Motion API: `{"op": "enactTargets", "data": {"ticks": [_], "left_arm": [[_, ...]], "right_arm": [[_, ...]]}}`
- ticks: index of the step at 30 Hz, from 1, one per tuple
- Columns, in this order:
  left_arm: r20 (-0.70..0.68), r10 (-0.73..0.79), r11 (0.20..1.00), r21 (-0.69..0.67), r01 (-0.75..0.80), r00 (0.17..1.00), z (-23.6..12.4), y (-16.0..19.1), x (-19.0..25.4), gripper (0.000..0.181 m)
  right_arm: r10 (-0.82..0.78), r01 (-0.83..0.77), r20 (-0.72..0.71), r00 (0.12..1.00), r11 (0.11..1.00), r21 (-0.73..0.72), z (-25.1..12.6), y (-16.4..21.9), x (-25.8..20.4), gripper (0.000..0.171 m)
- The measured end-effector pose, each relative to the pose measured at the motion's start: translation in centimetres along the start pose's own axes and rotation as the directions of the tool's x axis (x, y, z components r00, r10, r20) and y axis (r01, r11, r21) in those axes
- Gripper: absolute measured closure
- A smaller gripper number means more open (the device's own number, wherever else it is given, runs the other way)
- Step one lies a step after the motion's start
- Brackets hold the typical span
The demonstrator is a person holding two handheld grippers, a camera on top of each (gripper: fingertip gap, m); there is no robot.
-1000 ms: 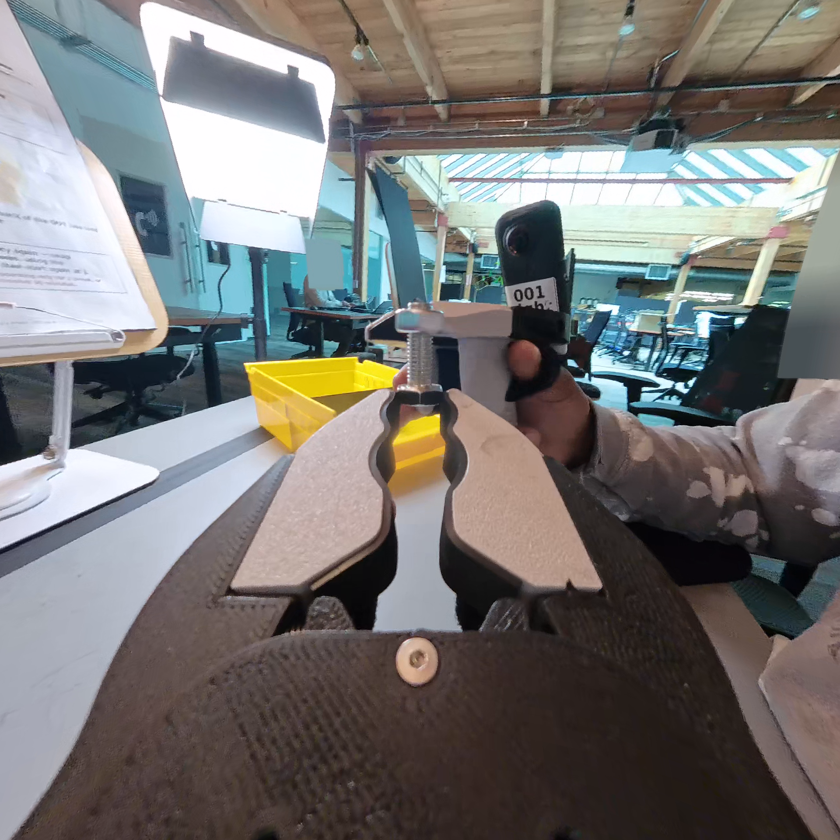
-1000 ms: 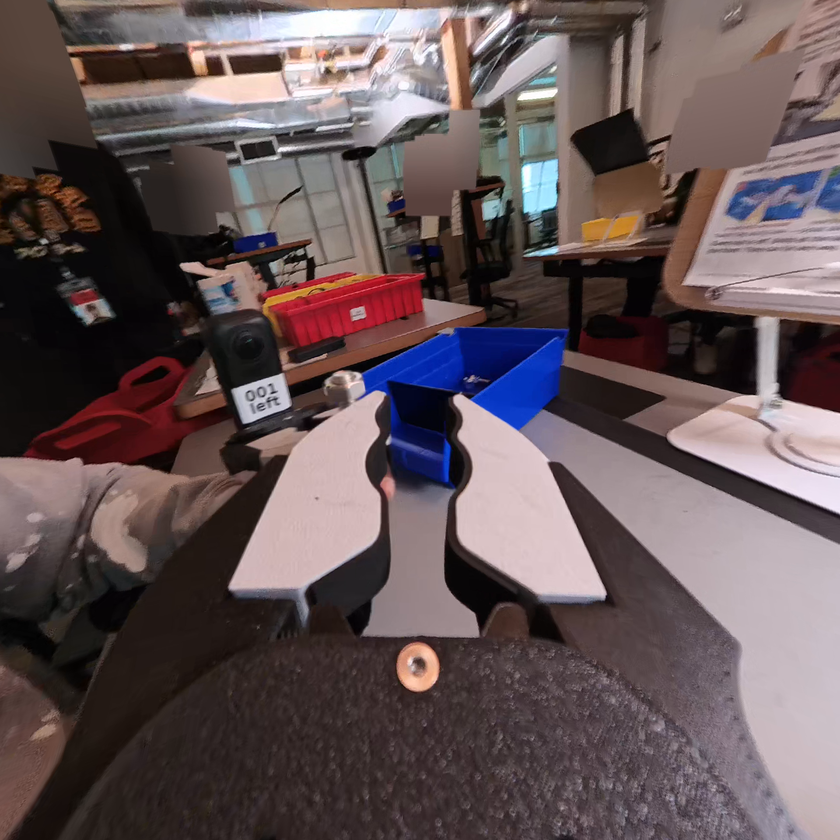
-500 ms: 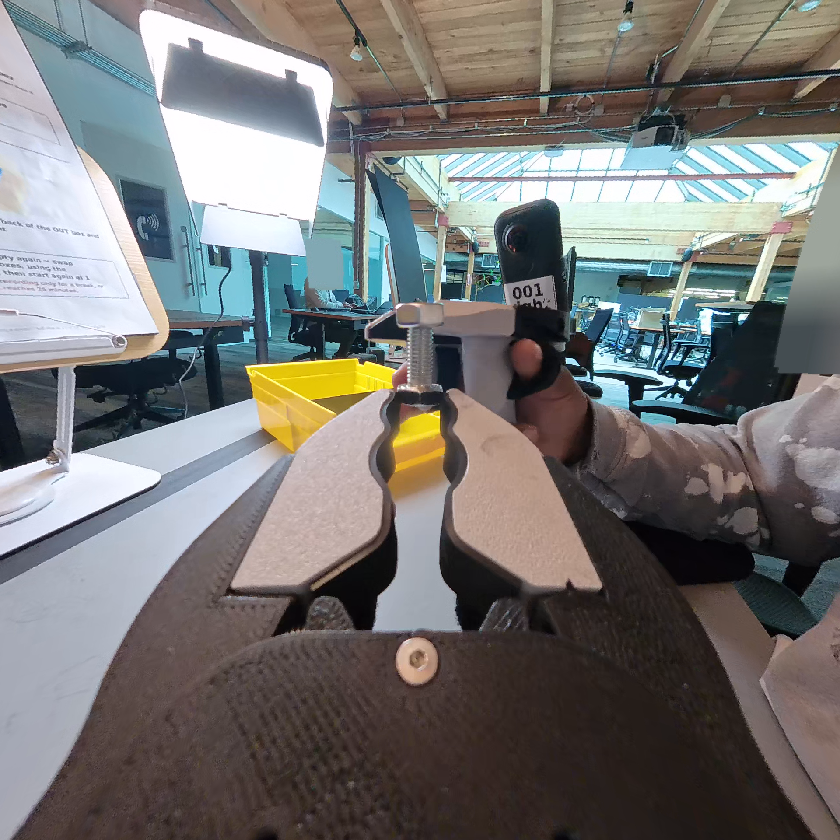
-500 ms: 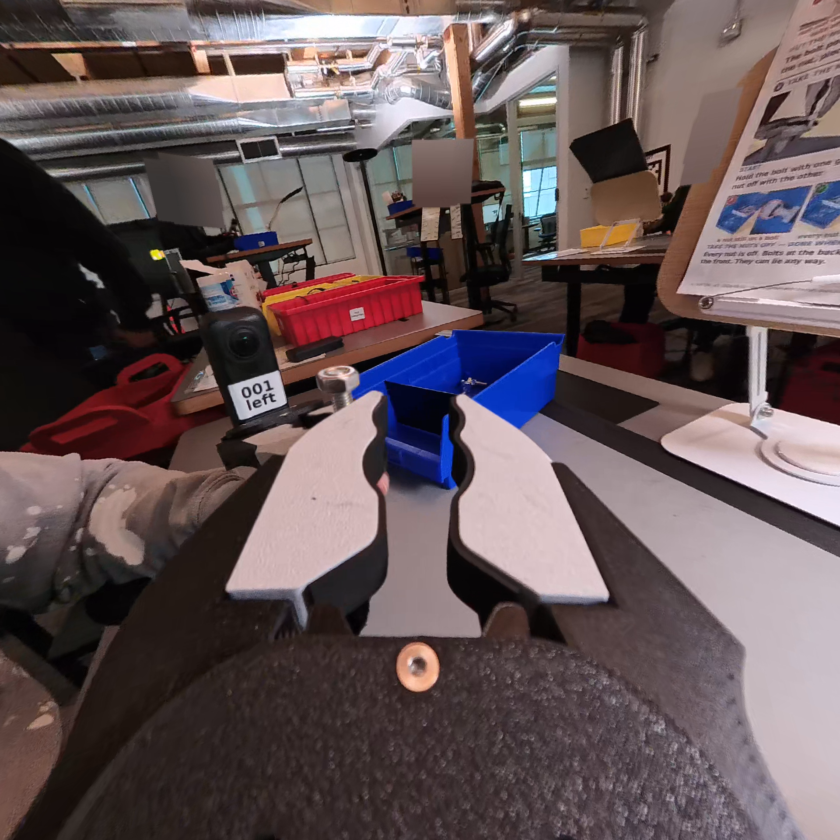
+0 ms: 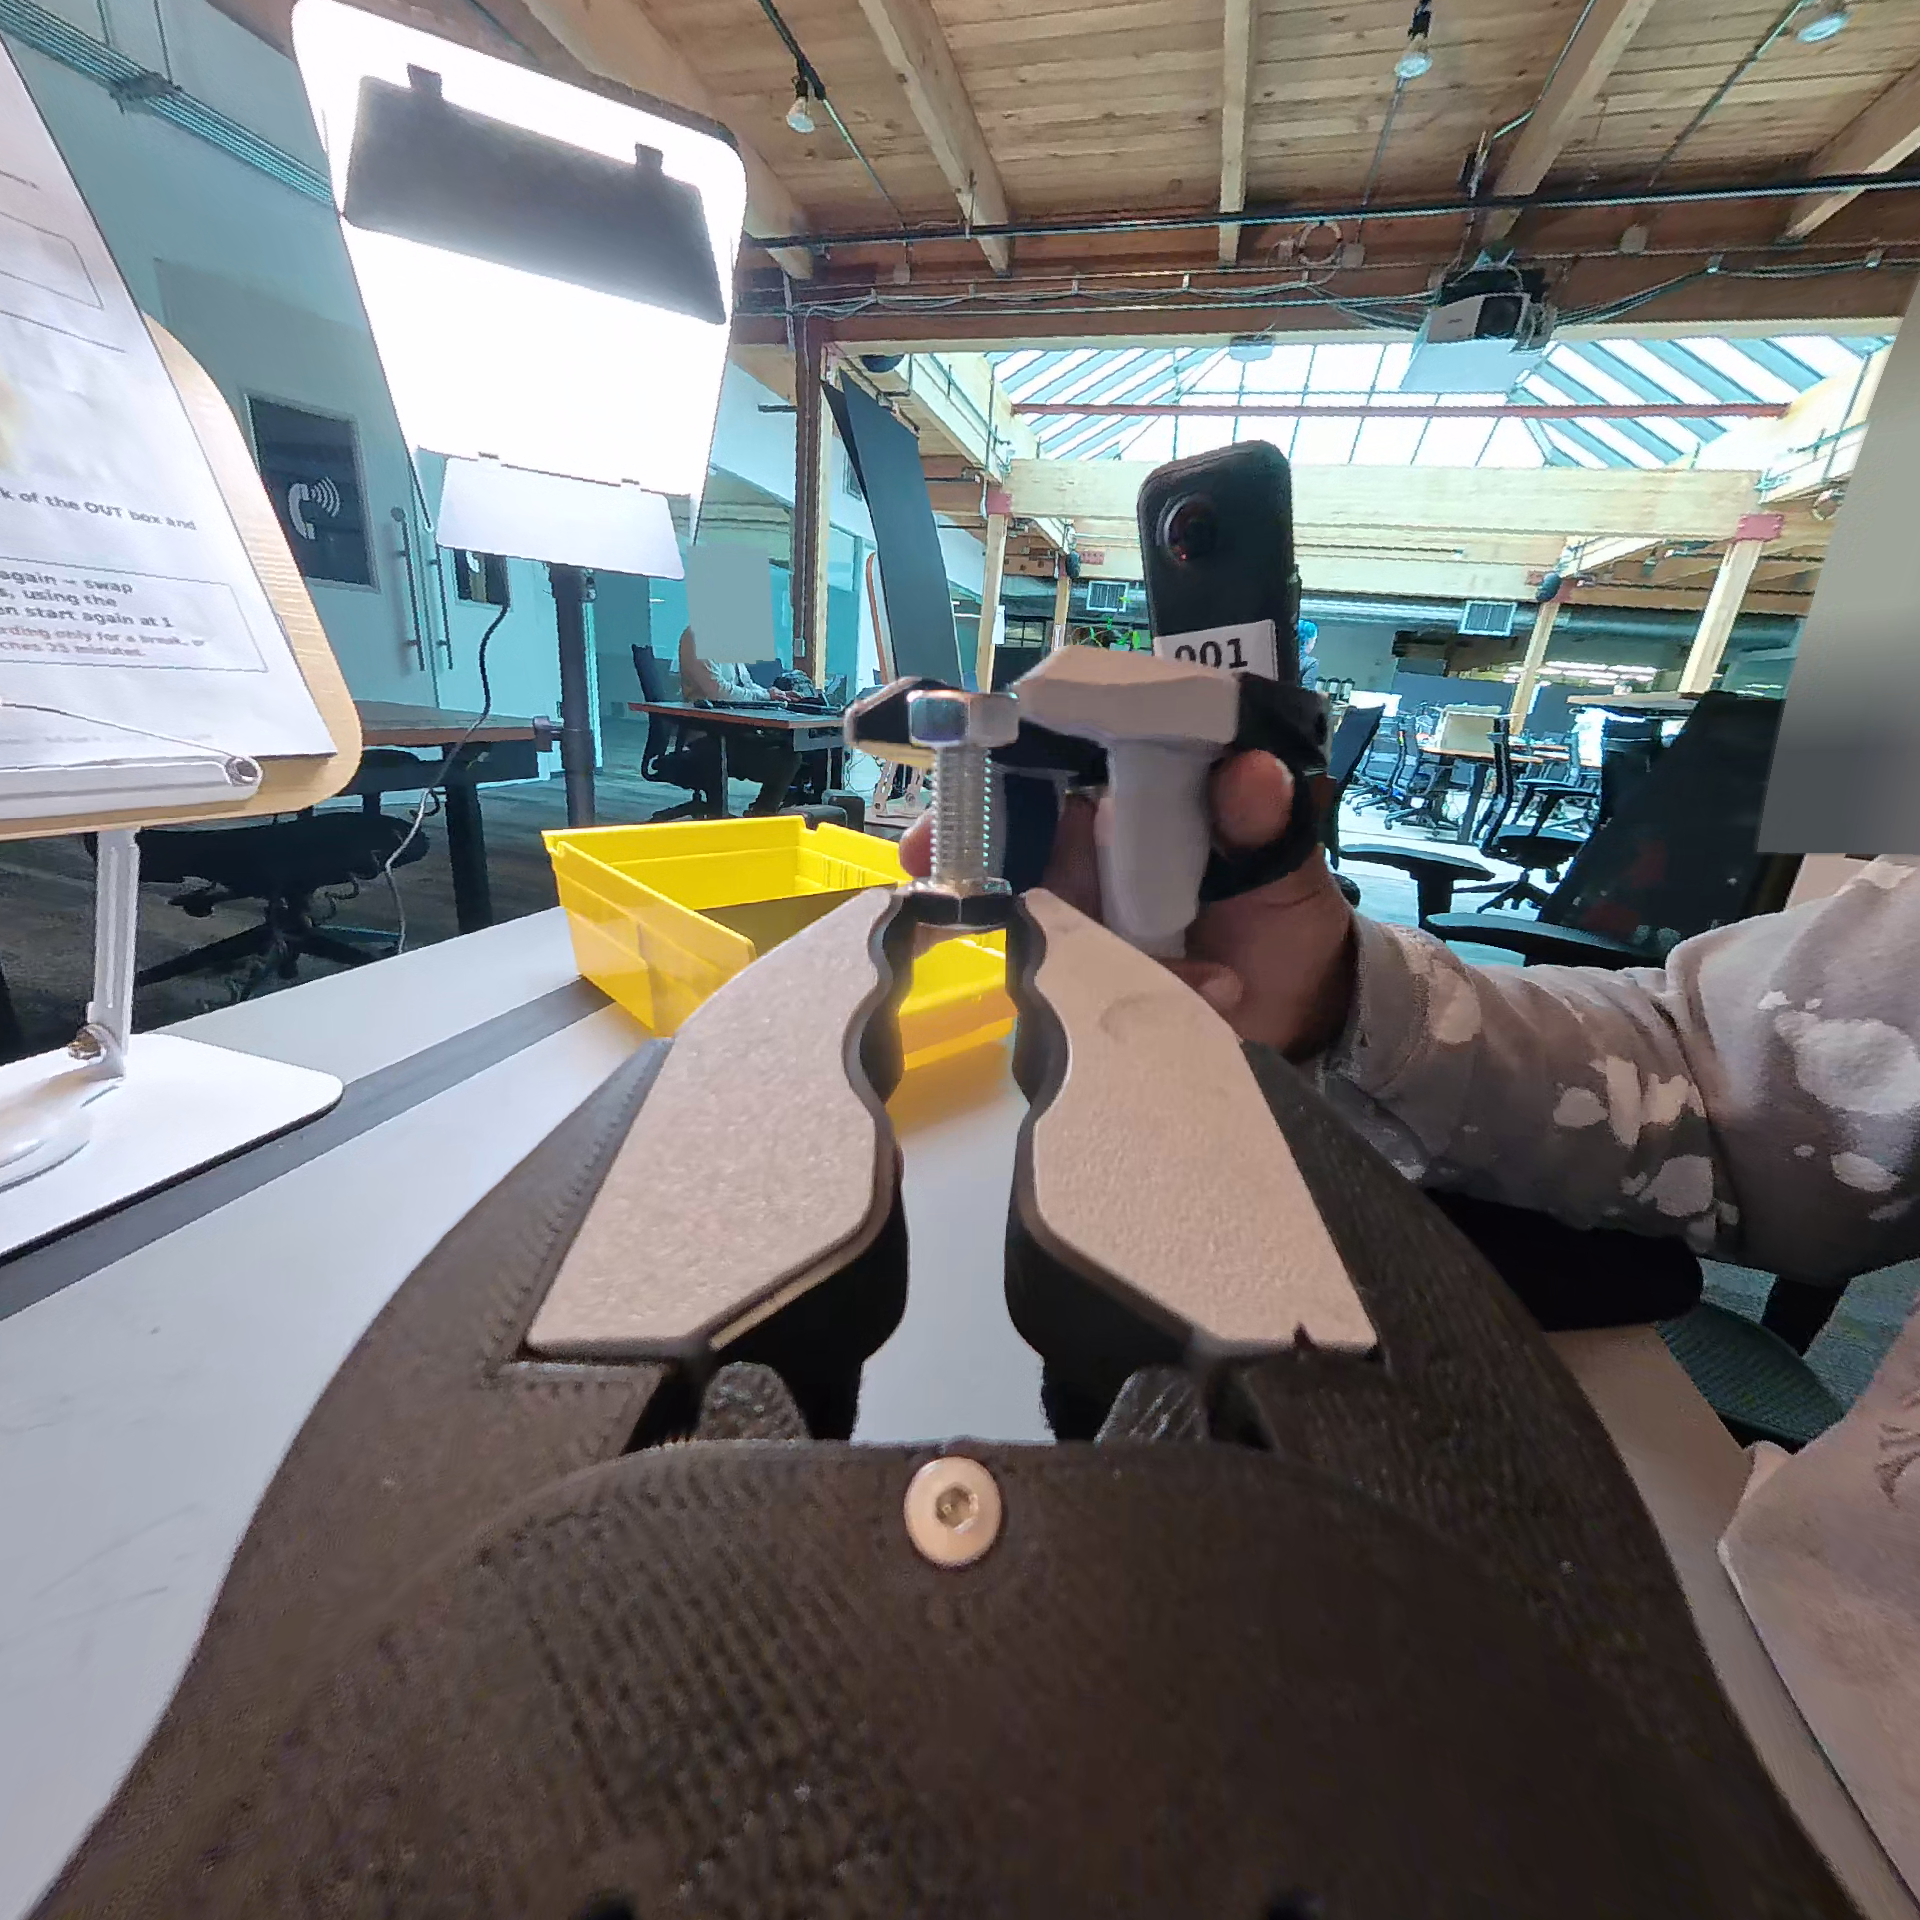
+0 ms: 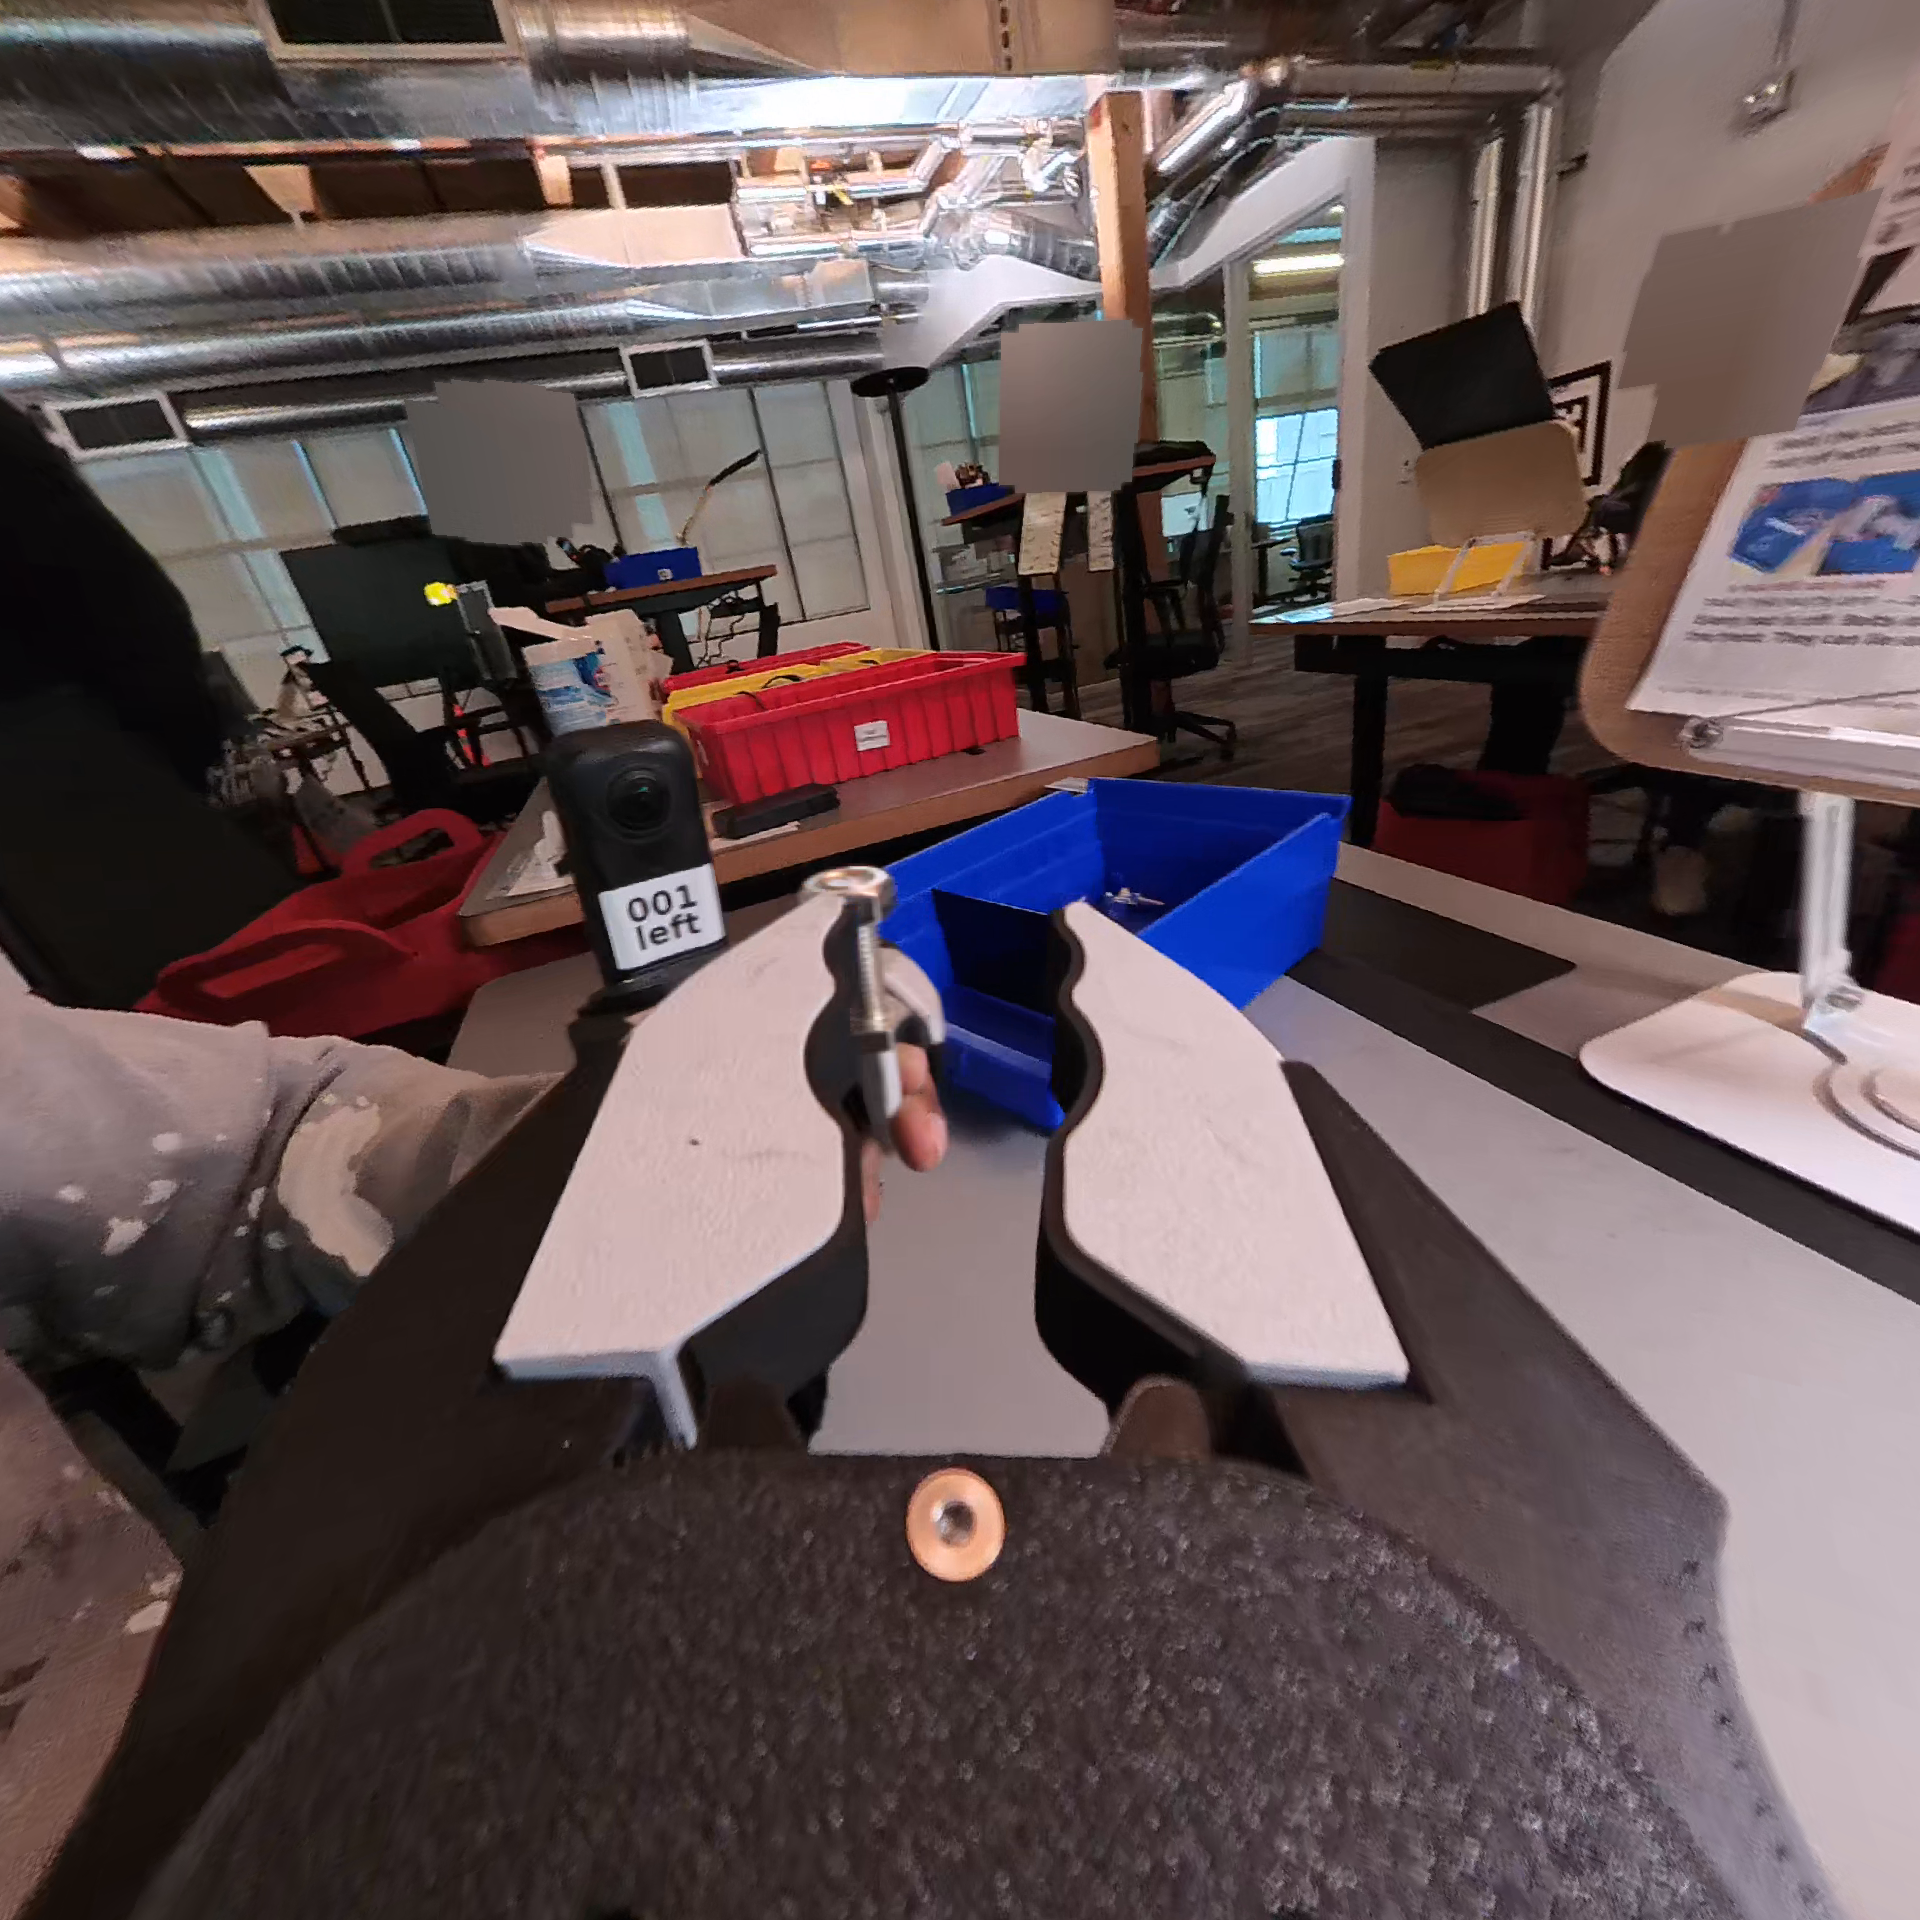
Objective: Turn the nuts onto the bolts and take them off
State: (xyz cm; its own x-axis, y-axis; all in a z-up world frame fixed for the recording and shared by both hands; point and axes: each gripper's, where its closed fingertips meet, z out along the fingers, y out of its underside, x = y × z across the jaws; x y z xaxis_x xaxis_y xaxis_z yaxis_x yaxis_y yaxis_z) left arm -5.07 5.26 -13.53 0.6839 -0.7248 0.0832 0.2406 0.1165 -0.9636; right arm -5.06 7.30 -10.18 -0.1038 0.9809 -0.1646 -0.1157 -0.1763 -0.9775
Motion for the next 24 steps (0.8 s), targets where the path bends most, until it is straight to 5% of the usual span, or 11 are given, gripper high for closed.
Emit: {"op": "enactTargets", "data": {"ticks": [5, 8, 14, 18, 20, 24], "left_arm": [[-0.009, 0.007, 1.0, -0.008, -0.007, 1.0, 0.1, 0.1, 0.3, 0.163], [-0.007, 0.008, 1.0, 0.006, -0.008, 1.0, -0.1, -0.3, 0.1, 0.163], [-0.003, 0.018, 1.0, -0.016, -0.018, 1.0, 0.2, 0.3, 0.2, 0.163], [-0.001, 0.014, 1.0, -0.014, -0.014, 1.0, 0.2, 0.1, 0.2, 0.163], [-0.003, 0.014, 1.0, 0.004, -0.014, 1.0, -0.1, -0.3, 0.1, 0.164], [0.004, 0.025, 1.0, -0.002, -0.025, 1.0, 0.1, -0.2, 0.1, 0.163]], "right_arm": [[-0.019, 0.02, 0.024, 1.0, 0.999, -0.027, 0.7, 0.7, -0.9, 0.132], [-0.02, 0.021, -0.065, 0.998, 1.0, 0.006, -0.3, 0.0, 1.2, 0.159], [-0.034, 0.035, 0.026, 0.999, 0.999, -0.026, 0.6, 0.5, -1.1, 0.131], [-0.016, 0.016, 0.025, 1.0, 0.999, -0.029, 0.6, 0.6, -0.8, 0.134], [-0.024, 0.024, -0.035, 0.999, 1.0, -0.003, 0.0, 0.2, 0.4, 0.149], [-0.013, 0.013, -0.004, 1.0, 1.0, 0.002, 0.0, 0.0, 0.0, 0.14]]}}
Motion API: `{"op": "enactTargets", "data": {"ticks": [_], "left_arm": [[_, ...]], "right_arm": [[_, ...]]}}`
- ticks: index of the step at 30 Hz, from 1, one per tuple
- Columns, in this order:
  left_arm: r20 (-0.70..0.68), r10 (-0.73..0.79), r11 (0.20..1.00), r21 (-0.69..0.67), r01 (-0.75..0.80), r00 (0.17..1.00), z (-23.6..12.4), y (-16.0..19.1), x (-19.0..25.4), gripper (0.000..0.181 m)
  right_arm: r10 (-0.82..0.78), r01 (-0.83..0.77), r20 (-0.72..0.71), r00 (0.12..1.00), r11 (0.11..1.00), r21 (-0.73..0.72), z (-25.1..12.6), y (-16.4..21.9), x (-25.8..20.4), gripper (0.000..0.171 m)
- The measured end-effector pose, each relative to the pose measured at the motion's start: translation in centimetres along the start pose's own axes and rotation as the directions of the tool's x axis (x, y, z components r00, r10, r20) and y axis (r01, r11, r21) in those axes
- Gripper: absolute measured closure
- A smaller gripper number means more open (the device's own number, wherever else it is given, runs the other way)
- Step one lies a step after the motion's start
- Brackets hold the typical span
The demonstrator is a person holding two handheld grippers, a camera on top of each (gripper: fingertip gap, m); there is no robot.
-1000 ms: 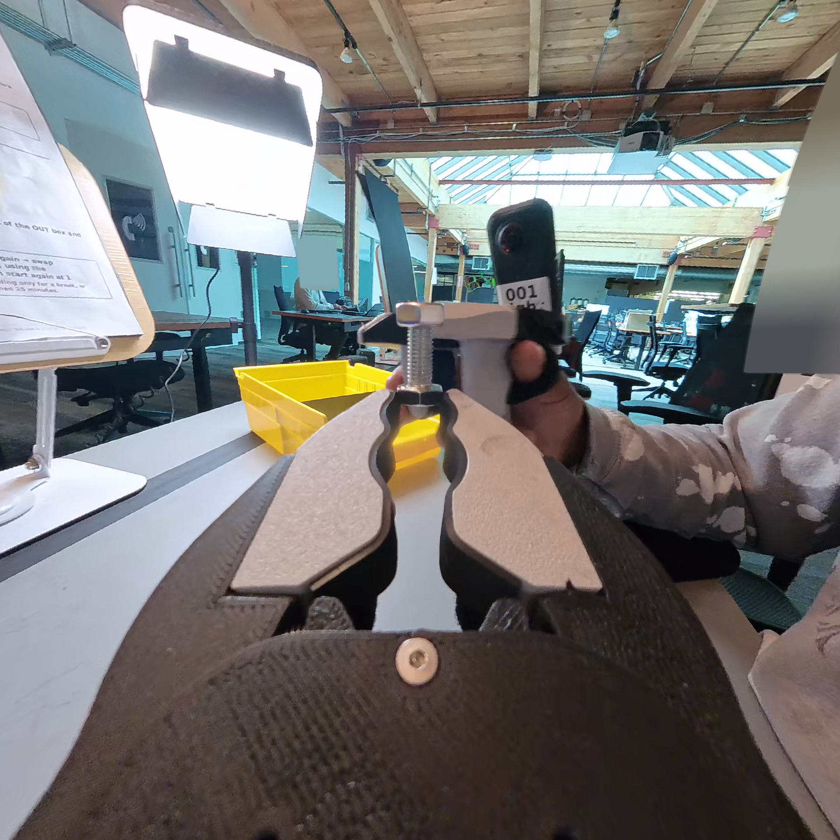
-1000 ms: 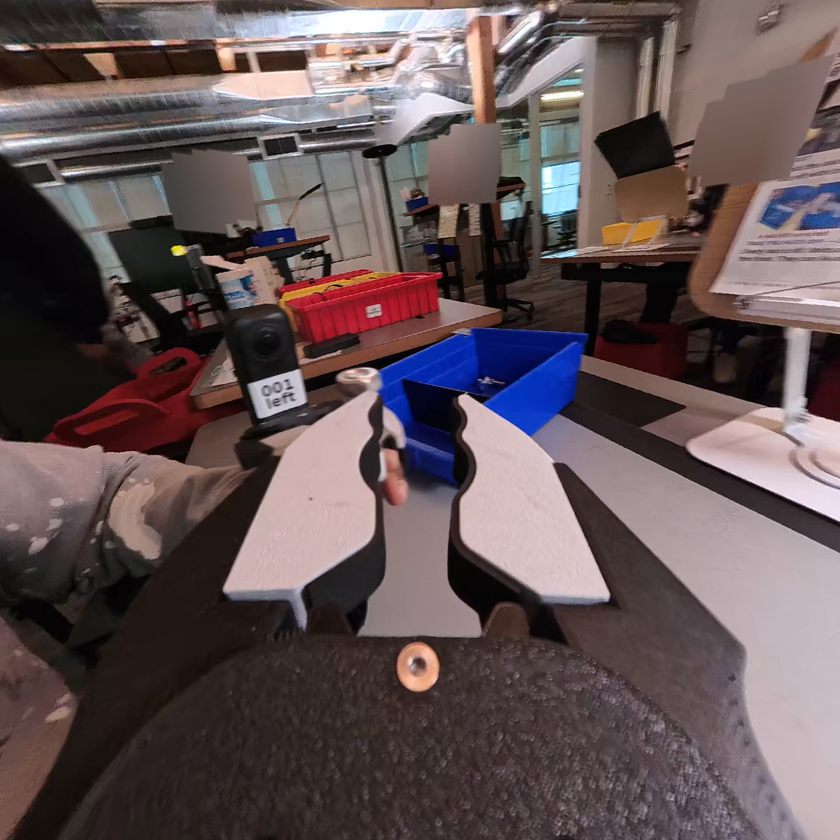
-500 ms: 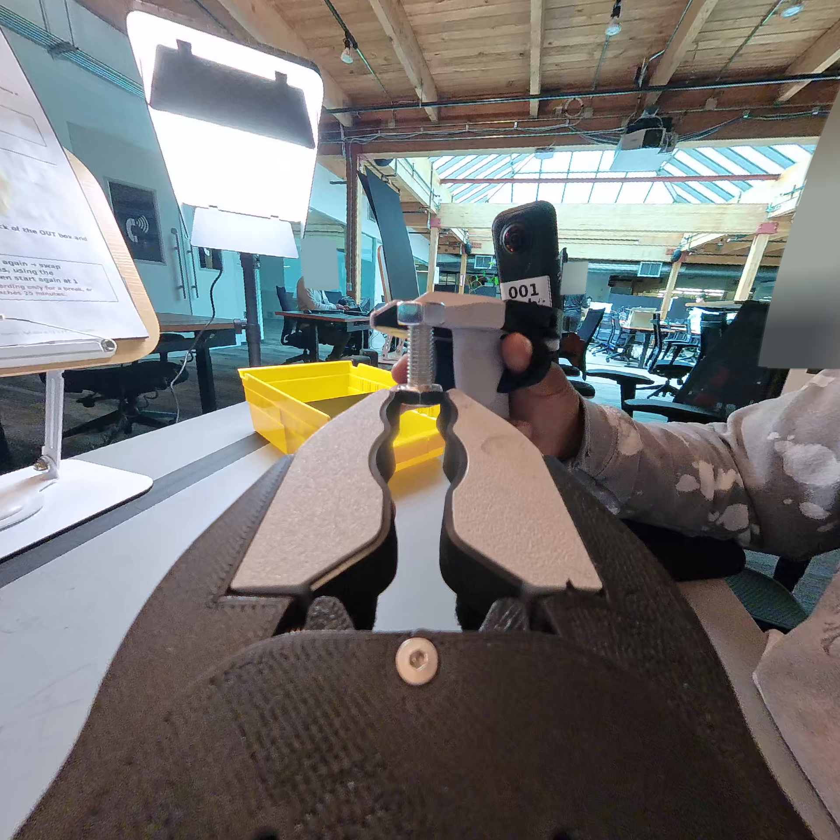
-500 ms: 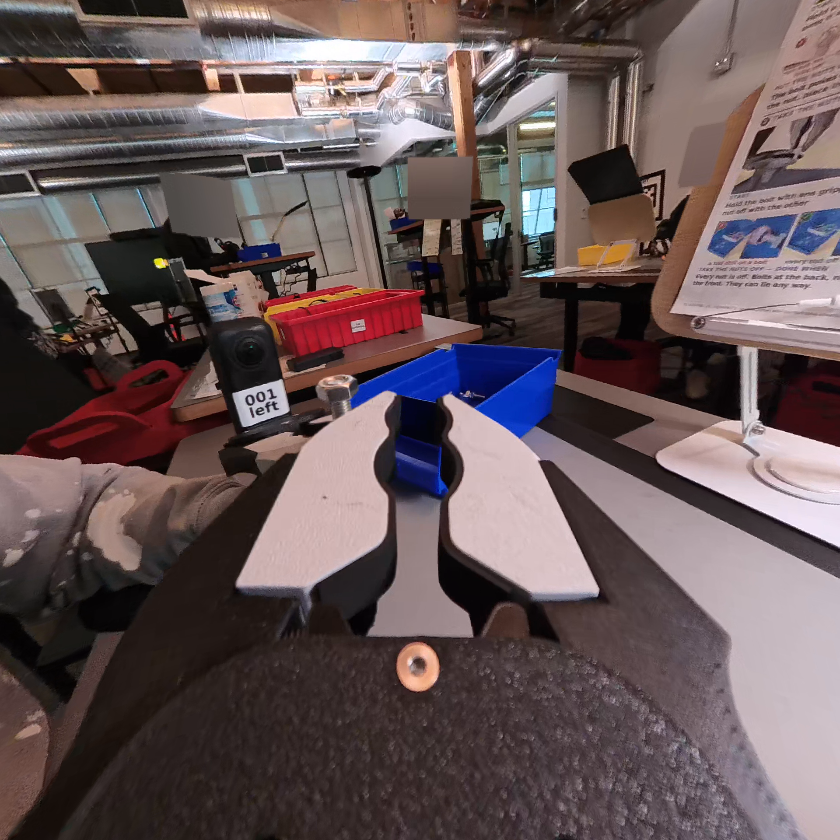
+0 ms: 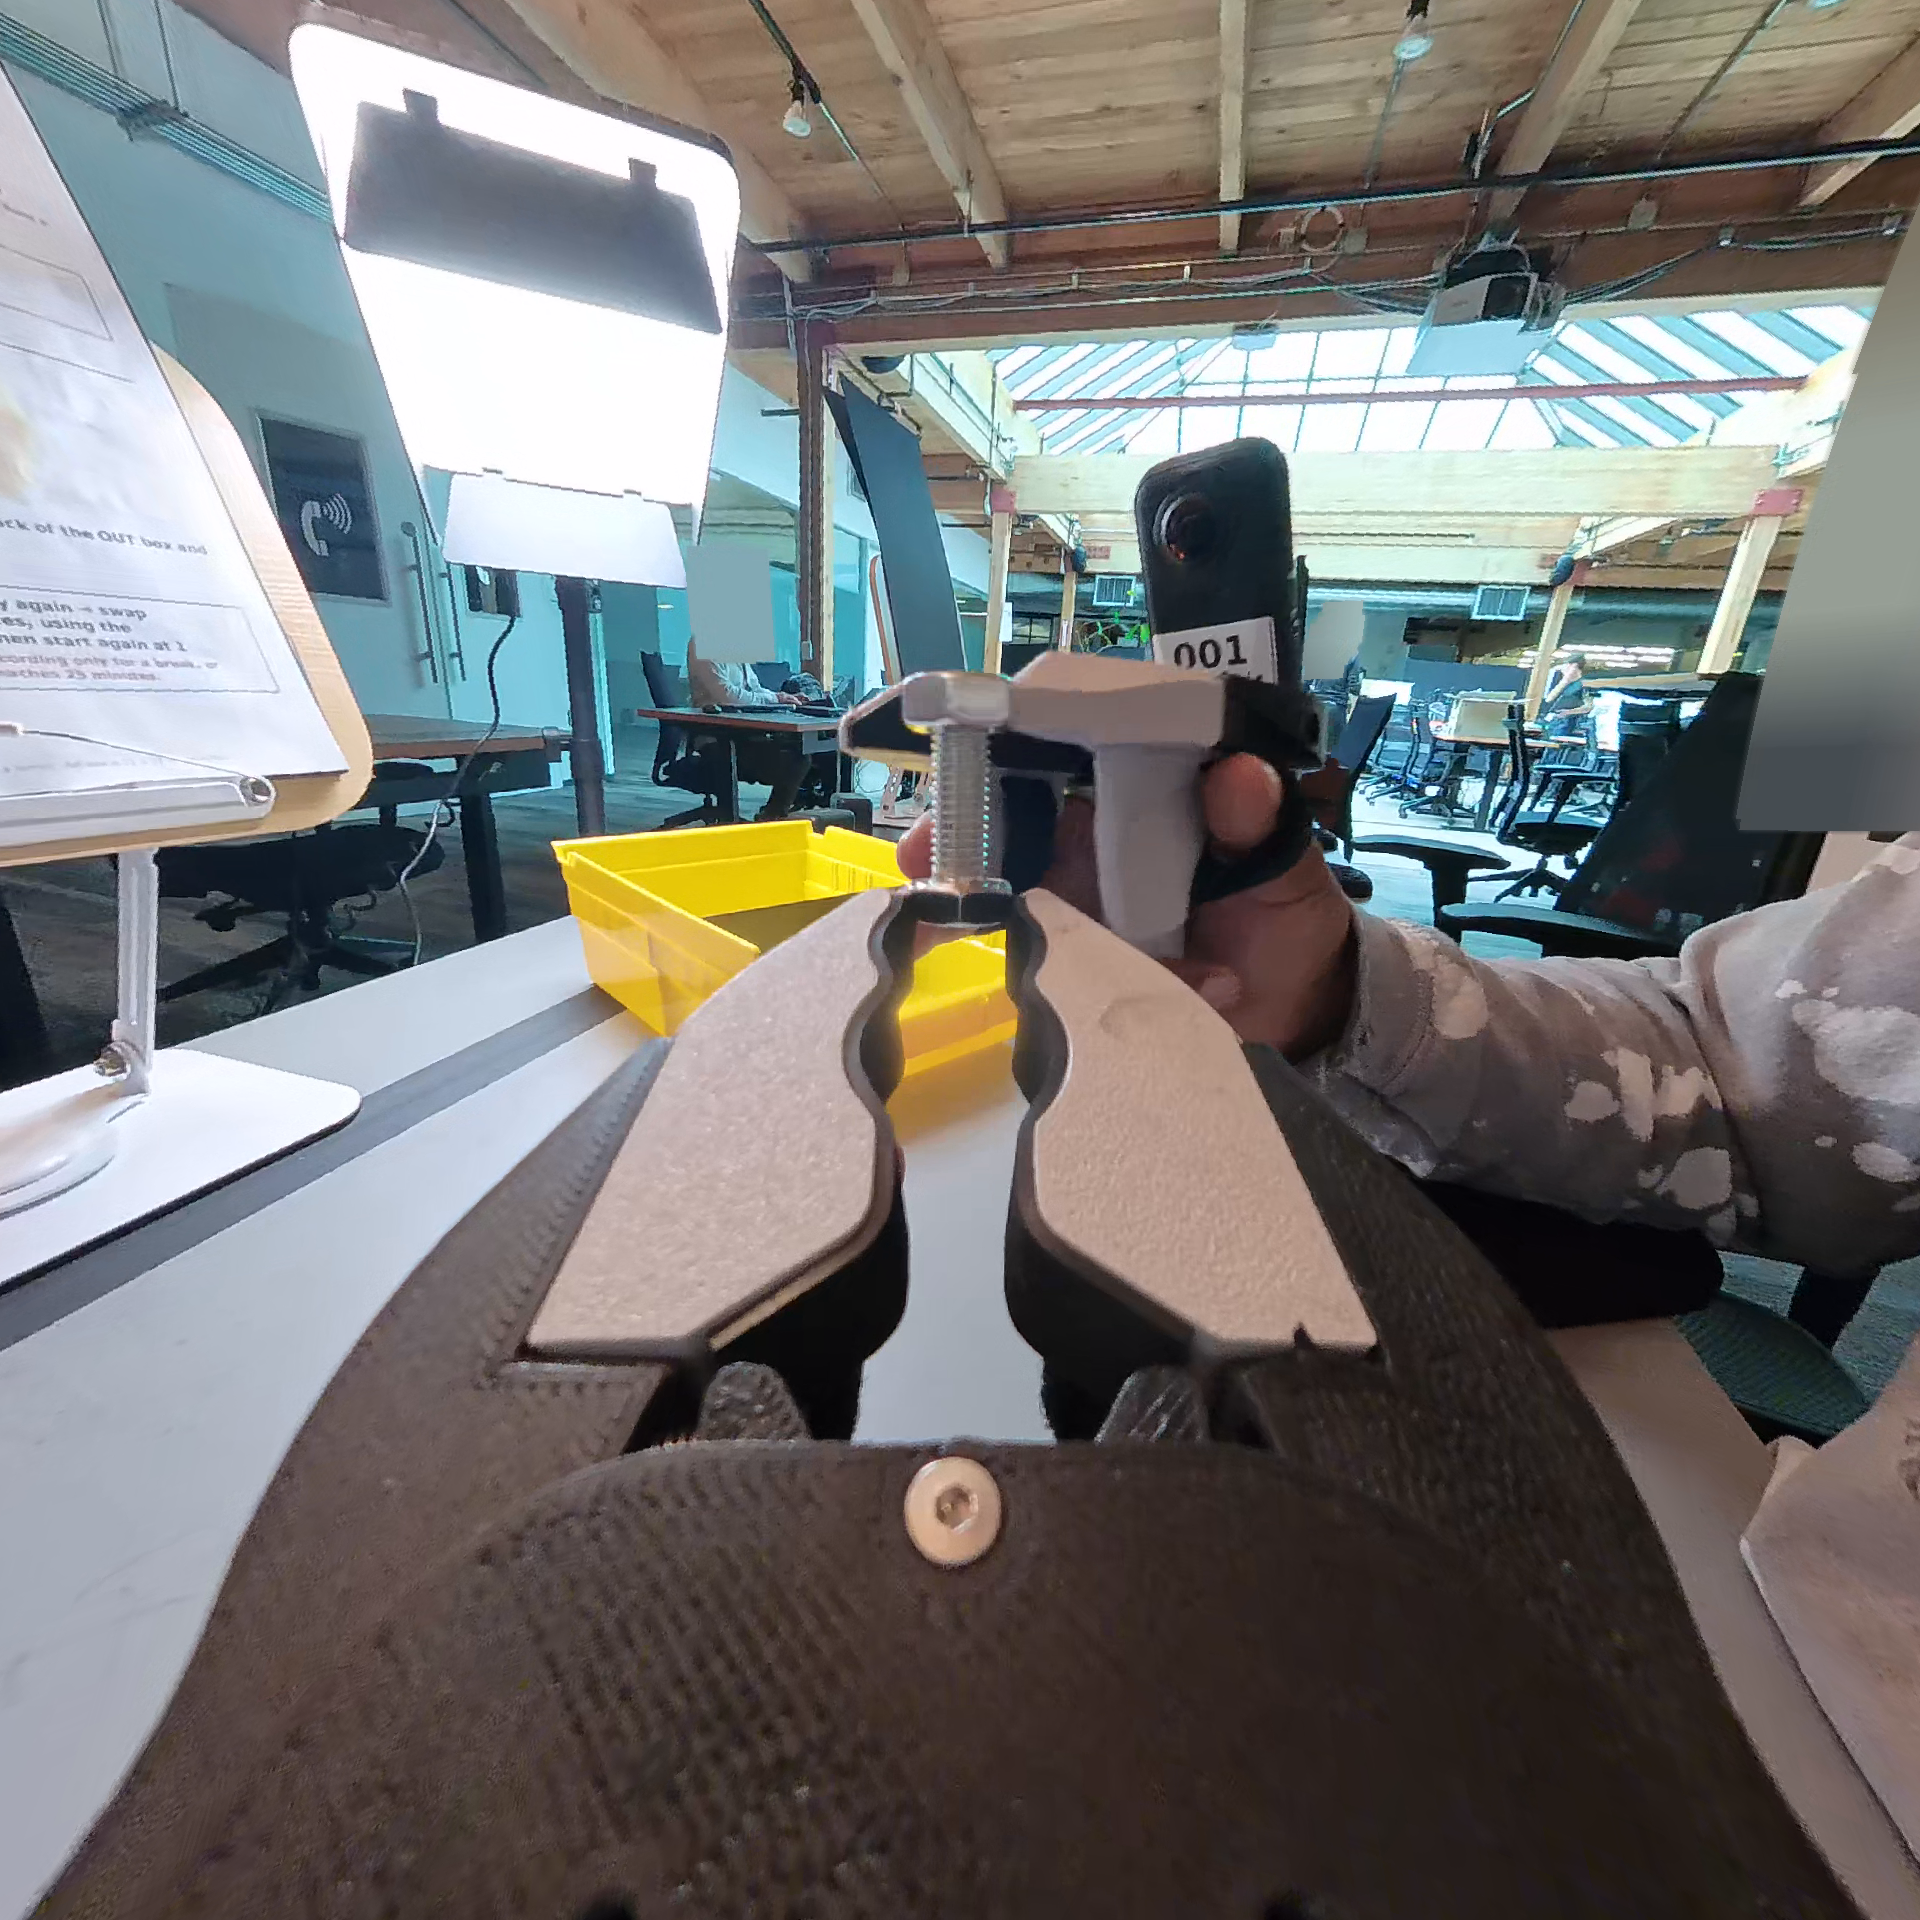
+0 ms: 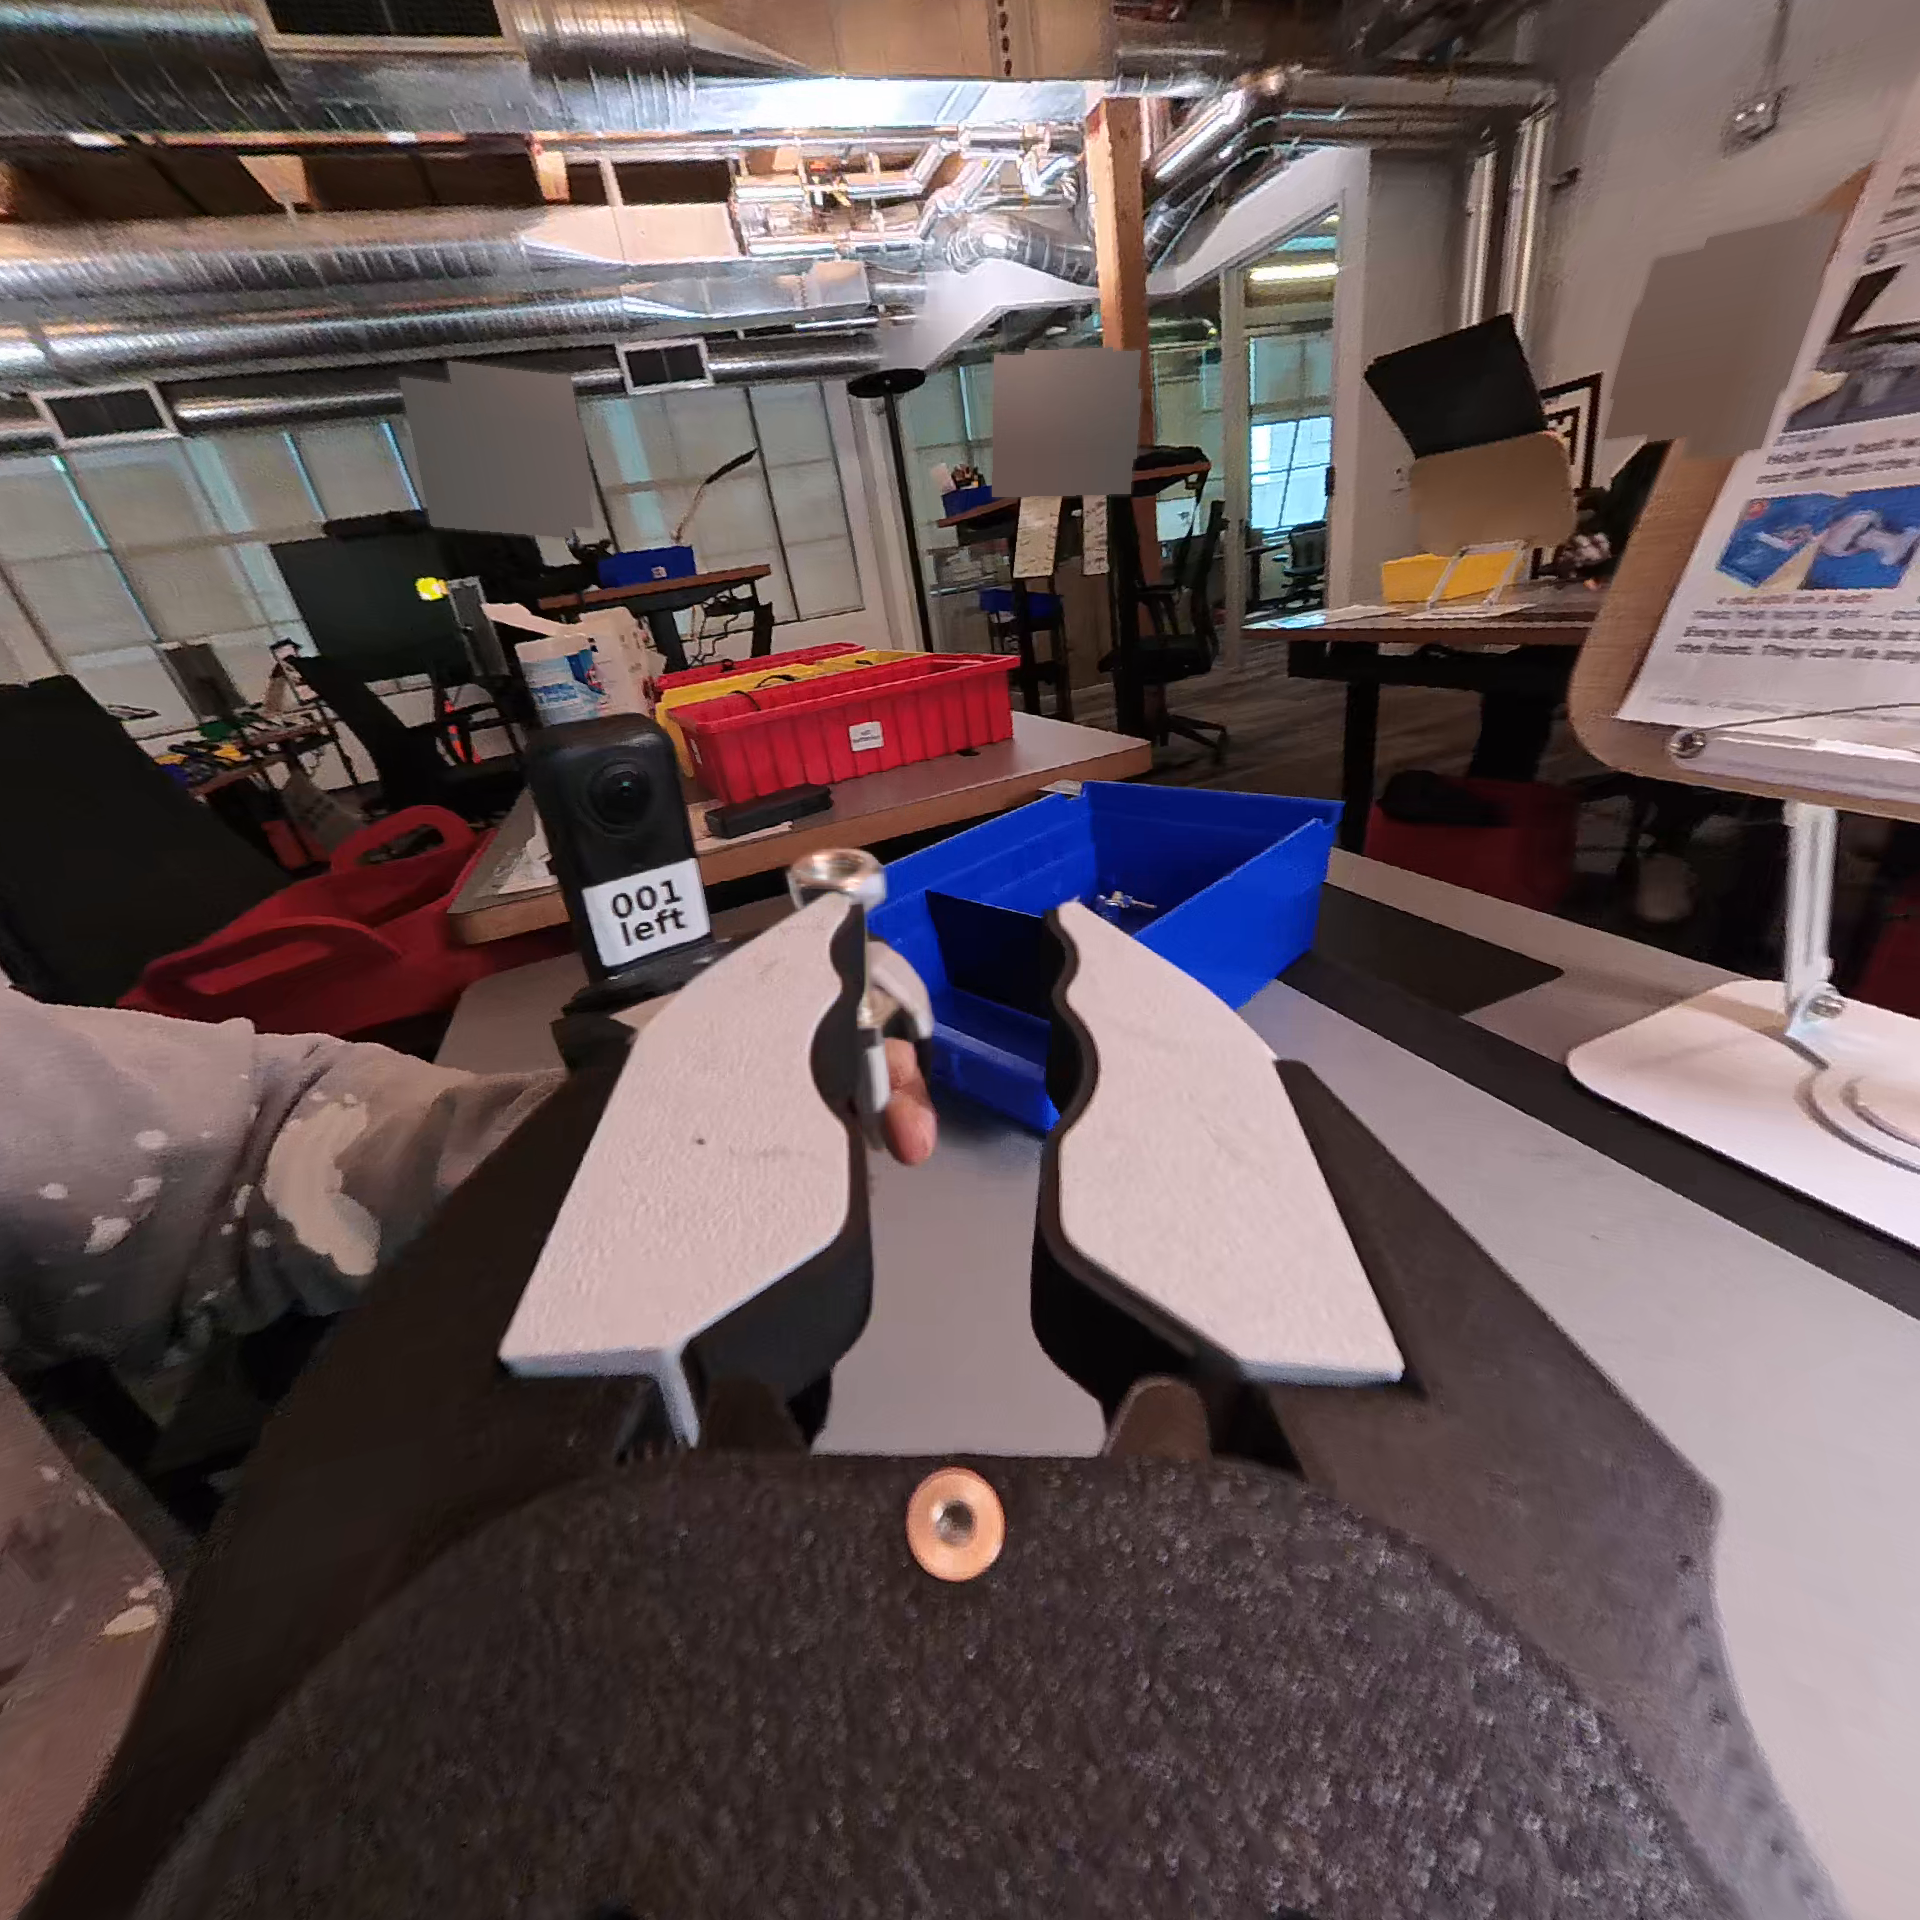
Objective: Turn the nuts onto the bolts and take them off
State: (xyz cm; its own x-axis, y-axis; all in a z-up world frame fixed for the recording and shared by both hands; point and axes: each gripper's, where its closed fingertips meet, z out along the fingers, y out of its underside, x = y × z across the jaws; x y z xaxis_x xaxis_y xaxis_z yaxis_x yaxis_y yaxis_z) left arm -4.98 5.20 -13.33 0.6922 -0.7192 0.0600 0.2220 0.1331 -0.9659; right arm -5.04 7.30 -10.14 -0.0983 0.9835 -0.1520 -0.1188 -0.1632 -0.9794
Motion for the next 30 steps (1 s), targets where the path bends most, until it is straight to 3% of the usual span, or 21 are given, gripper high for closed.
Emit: {"op": "enactTargets", "data": {"ticks": [4, 8, 10, 17, 25, 30], "left_arm": [[-0.004, 0.004, 1.0, -0.01, -0.004, 1.0, 0.2, 0.3, 0.2, 0.163], [0.0, -0.002, 1.0, -0.006, 0.002, 1.0, 0.2, 0.2, 0.1, 0.163], [-0.003, -0.008, 1.0, 0.01, 0.008, 1.0, 0.0, -0.2, 0.0, 0.163], [-0.003, 0.001, 1.0, -0.007, -0.001, 1.0, 0.2, 0.3, 0.1, 0.163], [-0.005, -0.003, 1.0, 0.015, 0.003, 1.0, -0.1, -0.3, 0.1, 0.163], [-0.007, -0.005, 1.0, 0.008, 0.005, 1.0, 0.1, -0.1, 0.1, 0.163]], "right_arm": [[-0.003, 0.004, 0.046, 0.999, 1.0, -0.017, 0.8, 0.5, -1.5, 0.131], [-0.01, 0.01, 0.033, 0.999, 1.0, -0.014, 0.6, 0.3, -1.1, 0.136], [-0.016, 0.016, -0.009, 1.0, 1.0, 0.003, 0.2, -0.1, -0.3, 0.147], [-0.012, 0.013, 0.04, 0.999, 1.0, -0.008, 0.4, 0.2, -1.2, 0.136], [-0.017, 0.017, 0.01, 1.0, 1.0, -0.007, 0.1, 0.1, -0.5, 0.145], [-0.016, 0.016, 0.046, 0.999, 1.0, -0.003, 0.2, 0.0, -1.2, 0.139]]}}
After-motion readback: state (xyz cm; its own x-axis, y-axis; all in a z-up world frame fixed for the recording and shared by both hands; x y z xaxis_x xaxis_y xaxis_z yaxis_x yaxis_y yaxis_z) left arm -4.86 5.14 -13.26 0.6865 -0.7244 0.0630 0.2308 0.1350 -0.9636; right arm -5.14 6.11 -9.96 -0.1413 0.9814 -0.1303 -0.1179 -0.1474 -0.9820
